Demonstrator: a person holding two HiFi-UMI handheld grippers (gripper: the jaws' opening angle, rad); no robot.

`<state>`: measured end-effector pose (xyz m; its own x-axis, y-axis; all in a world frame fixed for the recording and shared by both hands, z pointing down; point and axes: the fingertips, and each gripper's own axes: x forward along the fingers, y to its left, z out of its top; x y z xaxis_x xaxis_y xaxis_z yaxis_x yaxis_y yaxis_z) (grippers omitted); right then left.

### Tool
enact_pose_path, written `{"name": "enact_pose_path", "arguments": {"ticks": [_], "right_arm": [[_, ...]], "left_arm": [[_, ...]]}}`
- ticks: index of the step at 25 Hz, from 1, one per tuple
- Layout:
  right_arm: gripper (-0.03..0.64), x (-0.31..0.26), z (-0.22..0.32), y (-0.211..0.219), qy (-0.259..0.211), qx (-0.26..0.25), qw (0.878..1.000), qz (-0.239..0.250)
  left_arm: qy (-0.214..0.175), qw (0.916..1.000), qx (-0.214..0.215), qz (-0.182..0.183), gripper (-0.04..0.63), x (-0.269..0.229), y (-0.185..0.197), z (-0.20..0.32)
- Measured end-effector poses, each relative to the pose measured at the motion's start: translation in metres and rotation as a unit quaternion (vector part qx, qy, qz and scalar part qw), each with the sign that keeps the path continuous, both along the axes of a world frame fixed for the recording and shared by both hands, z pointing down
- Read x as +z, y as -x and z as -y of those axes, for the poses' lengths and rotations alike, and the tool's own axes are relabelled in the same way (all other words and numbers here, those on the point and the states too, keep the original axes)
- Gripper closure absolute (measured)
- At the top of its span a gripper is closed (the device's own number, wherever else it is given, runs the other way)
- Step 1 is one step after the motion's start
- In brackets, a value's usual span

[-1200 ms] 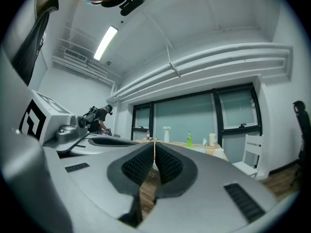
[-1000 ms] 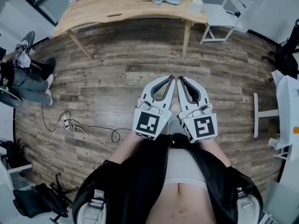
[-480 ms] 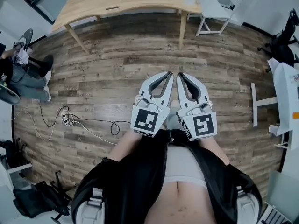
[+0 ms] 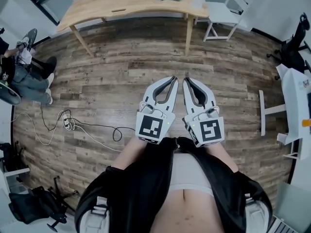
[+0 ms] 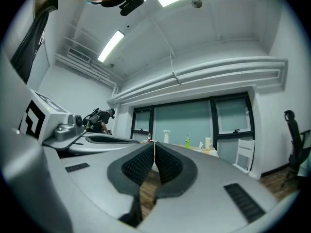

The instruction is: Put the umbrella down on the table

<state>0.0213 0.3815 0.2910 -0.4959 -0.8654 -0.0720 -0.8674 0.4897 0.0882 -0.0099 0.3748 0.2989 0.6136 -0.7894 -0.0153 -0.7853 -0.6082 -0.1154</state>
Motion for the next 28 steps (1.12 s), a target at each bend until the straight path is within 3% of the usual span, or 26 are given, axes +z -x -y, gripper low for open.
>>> {"name": "enact_pose_path", "arguments": {"ticks": [11,28], "right_arm": [[0.589,-0.003,-0.016,-0.032,0.002,-0.024,1.0,0.0],[0.589,0.001,-0.022,-0.036,0.001,-0.025,0.999,-0.021]], "left_arm": [[0.008,0.9999,-0.009,0.005,0.581,0.002,-0.035,-0.015],[0.015,0.9998,-0.016,0.001,0.581,0.004,-0.043,-0.019]]}}
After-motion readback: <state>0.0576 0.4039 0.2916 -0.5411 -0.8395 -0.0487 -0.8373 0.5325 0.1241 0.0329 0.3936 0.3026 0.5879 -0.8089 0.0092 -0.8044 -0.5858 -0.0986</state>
